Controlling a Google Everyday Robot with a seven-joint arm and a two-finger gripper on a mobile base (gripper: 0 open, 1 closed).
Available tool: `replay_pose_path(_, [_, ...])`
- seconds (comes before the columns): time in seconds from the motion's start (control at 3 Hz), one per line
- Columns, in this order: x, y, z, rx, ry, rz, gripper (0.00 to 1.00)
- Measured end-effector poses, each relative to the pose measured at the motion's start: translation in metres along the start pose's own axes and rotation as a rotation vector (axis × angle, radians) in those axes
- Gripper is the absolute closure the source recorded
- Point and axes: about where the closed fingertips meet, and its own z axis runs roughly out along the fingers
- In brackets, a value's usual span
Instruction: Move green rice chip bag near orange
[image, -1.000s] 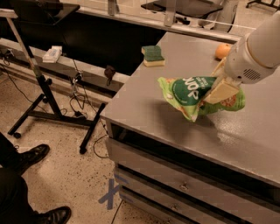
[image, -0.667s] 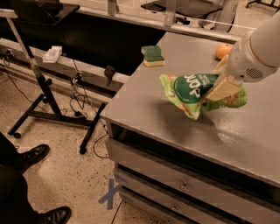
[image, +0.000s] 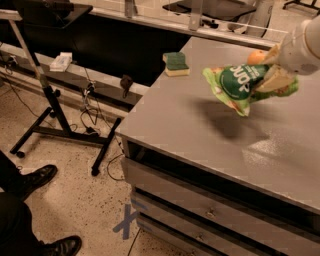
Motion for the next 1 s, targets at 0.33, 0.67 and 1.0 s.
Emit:
replay_pose_path(0.33, [0.028, -0.043, 0.017, 0.04, 0.012, -0.088, 1.0])
replay_pose_path(0.67, [0.054, -0.073, 0.048, 0.018, 0.025, -0.158, 1.0])
replay_pose_path(1.0, [0.075, -0.085, 0.072, -0.044, 0.04, -0.212, 1.0])
